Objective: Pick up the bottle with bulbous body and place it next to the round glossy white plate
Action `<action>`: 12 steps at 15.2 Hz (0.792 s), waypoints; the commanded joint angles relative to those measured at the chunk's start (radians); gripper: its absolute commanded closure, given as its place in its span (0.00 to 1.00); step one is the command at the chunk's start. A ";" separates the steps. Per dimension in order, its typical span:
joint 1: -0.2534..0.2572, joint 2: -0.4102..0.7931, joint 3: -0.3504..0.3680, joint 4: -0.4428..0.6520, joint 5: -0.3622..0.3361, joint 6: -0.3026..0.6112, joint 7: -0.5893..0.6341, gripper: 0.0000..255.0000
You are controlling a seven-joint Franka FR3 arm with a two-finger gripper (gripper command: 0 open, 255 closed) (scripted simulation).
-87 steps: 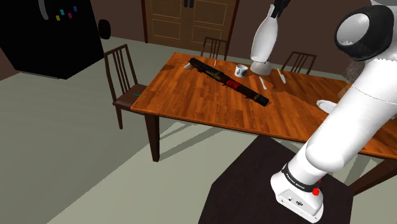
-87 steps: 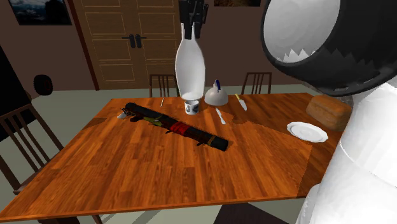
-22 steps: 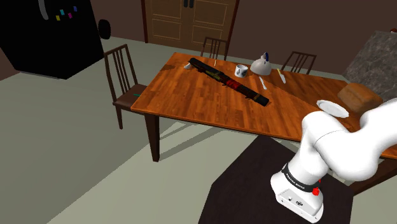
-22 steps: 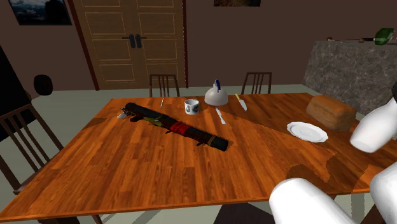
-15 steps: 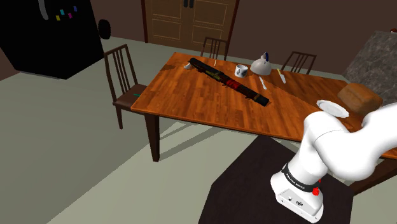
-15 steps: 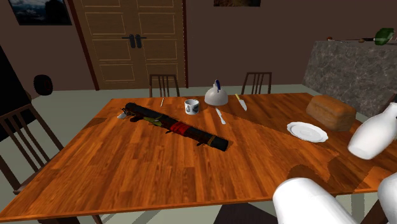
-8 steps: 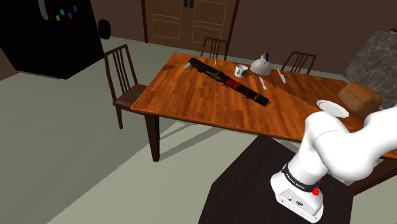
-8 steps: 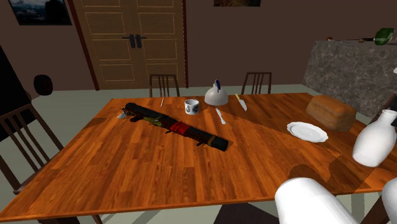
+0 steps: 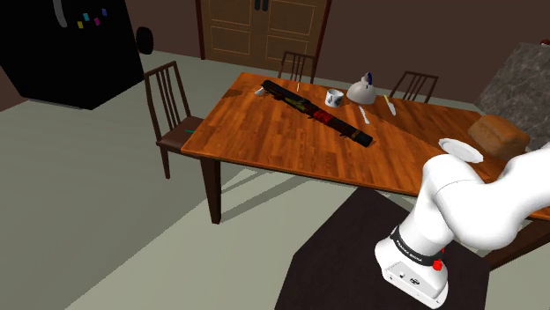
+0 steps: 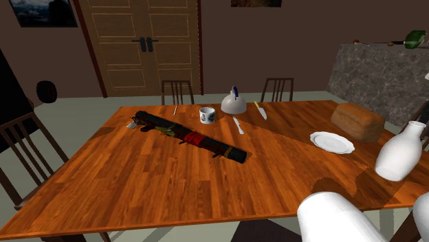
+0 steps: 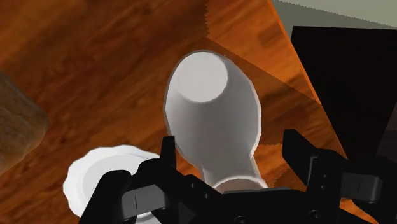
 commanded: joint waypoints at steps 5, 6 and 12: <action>0.023 -0.002 -0.004 0.053 0.000 -0.038 -0.009 0.00; 0.050 -0.008 -0.010 0.114 -0.003 -0.079 -0.020 0.00; 0.120 -0.029 -0.031 0.256 -0.015 -0.166 -0.046 0.00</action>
